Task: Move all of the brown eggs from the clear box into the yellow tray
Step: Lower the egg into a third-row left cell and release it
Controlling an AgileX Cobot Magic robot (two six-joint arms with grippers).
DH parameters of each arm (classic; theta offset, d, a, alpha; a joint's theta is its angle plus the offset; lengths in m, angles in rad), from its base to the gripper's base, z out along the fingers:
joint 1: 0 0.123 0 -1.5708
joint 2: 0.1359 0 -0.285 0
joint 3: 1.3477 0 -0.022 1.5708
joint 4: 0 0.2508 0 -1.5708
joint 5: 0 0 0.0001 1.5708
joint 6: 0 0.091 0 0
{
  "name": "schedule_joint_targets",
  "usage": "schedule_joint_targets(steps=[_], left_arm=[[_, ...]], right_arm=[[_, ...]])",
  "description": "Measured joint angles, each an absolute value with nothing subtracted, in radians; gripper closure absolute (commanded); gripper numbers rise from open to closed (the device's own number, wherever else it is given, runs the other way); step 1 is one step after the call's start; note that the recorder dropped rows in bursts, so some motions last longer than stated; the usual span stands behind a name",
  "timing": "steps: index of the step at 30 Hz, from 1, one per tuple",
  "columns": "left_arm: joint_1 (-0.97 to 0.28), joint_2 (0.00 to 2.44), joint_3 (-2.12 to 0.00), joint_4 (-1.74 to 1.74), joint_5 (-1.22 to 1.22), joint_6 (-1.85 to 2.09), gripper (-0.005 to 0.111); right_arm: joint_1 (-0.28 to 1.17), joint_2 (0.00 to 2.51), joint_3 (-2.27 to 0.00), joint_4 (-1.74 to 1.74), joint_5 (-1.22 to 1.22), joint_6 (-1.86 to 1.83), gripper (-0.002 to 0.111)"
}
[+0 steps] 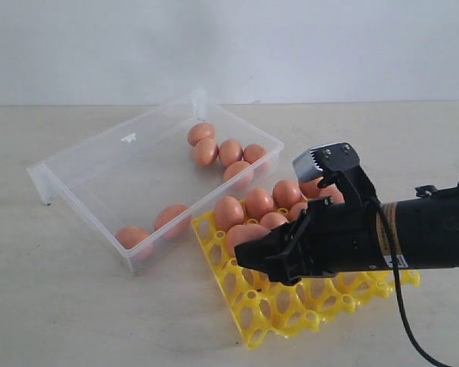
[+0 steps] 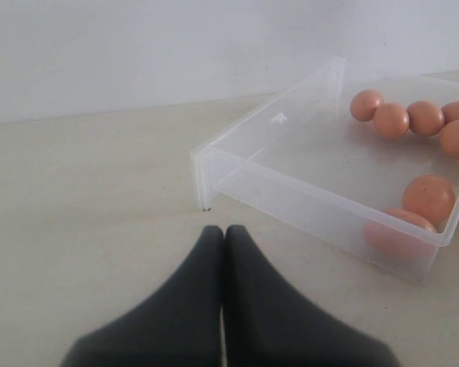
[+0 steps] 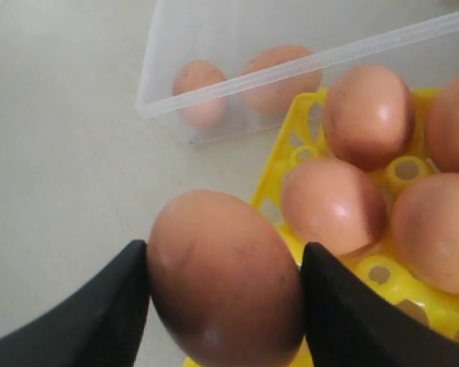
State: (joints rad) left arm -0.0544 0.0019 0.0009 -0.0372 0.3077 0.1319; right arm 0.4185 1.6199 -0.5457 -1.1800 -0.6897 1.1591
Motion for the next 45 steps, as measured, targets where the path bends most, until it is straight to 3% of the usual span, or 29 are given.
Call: schedule_joint_targets(steps=[11, 36, 41, 45], left_arm=[[-0.054, 0.002, 0.001, -0.037, 0.308, 0.132, 0.111], [-0.054, 0.002, 0.001, -0.037, 0.308, 0.132, 0.111], [-0.054, 0.002, 0.001, -0.037, 0.308, 0.132, 0.111], [-0.054, 0.002, 0.001, -0.037, 0.308, 0.132, 0.111]], right_arm=[[0.419, 1.620, -0.546, -1.174, -0.573, 1.114, 0.109], [0.498, 1.720, -0.559, -1.083, -0.553, 1.081, 0.108], [0.498, 1.720, -0.559, -1.028, -0.553, 1.055, 0.086], [0.499, 1.720, -0.559, -0.947, -0.568, 1.028, 0.087]])
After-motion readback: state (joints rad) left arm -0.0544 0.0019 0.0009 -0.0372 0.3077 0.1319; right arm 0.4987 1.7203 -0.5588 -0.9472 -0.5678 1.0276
